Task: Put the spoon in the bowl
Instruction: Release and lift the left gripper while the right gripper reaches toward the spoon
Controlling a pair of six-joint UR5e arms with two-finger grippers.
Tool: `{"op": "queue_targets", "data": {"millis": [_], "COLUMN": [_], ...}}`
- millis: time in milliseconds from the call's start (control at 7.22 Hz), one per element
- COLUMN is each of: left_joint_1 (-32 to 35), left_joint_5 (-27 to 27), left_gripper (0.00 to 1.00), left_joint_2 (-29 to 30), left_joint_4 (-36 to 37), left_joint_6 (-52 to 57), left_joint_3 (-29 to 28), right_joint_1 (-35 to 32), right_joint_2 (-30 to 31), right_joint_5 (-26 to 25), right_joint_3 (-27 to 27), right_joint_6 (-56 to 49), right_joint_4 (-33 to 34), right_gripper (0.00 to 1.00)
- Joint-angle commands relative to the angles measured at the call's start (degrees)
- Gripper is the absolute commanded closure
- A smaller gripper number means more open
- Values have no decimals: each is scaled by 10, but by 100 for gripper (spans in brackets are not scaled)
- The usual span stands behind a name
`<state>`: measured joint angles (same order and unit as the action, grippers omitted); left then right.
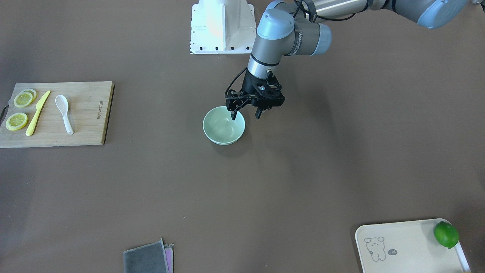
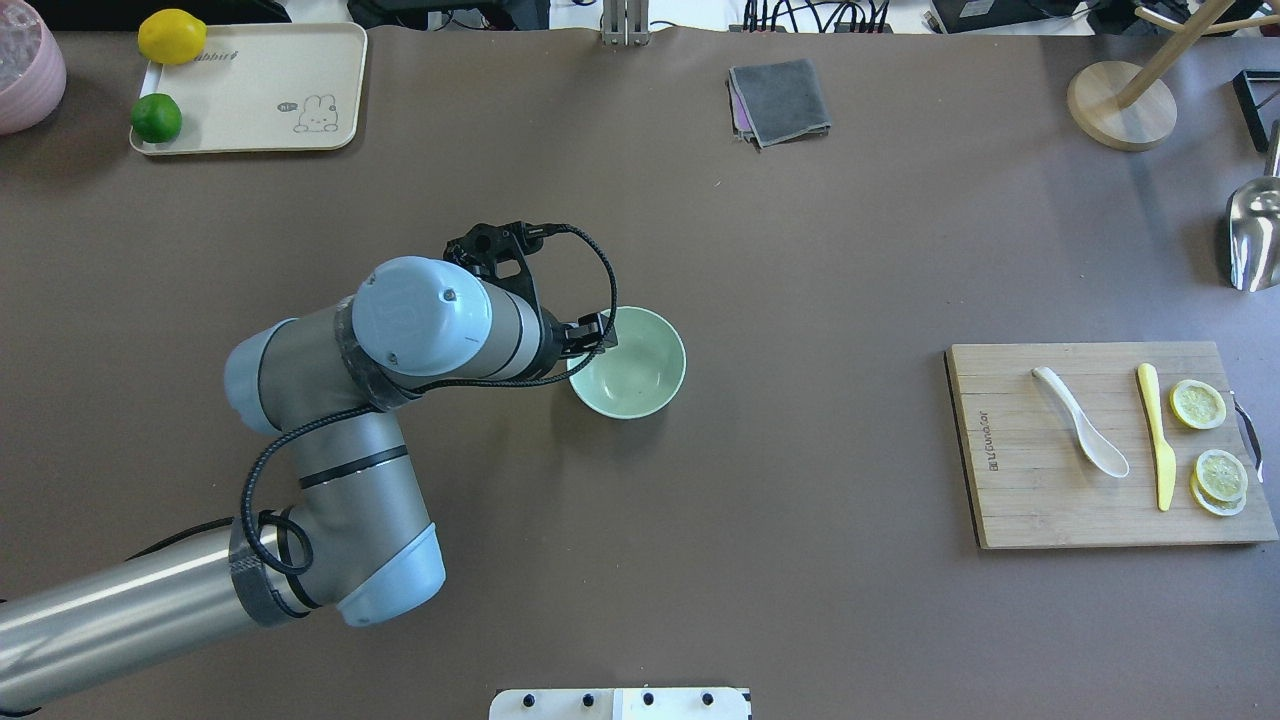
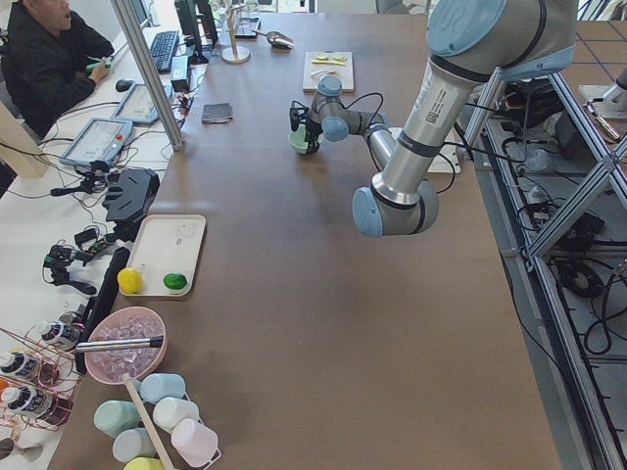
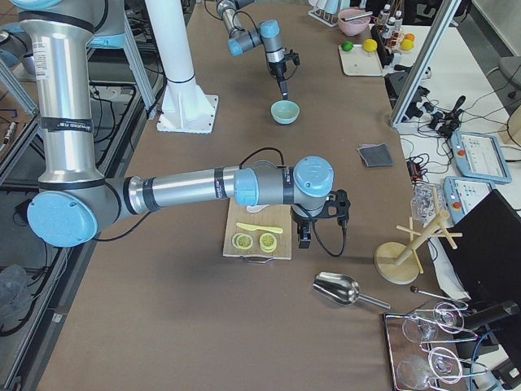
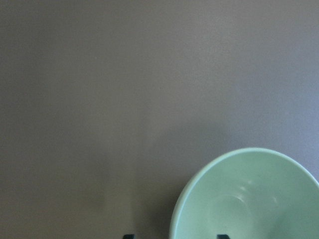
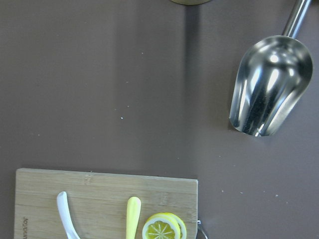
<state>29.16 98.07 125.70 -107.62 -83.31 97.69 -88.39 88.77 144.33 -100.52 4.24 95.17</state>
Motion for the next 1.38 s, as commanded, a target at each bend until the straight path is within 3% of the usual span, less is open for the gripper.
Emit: {"op": "queue_targets", "data": {"millis": [0,277,415,831,1108,1246], "left_joint_1": [74,126,128,136,137,137], "left_joint_5": [73,103,104,104,104,104], "left_gripper": [3,3,3,3,3,3], "left_joint_2": [-51,-118,-143,-146,-146,-148], "left_joint_4": [24,26,27,28,28,28], "left_joint_6": [51,150,155,156,156,156], "left_joint_3": [77,129,151,153,152,151], "right_joint_1": [64,158,203,297,357,373], "right_joint_2": [6,6,10,49,42,40], "right_joint_5": [1,-64,-103,-146,-205,-209], "right_joint_3": [-60,-106,-102,-93,-59,-41], "right_joint_6": [40,46,47,145,198,211], "right_joint_4": [-1,-7,-53,-180,-218,-227], "right_gripper": [0,0,0,0,0,0]}}
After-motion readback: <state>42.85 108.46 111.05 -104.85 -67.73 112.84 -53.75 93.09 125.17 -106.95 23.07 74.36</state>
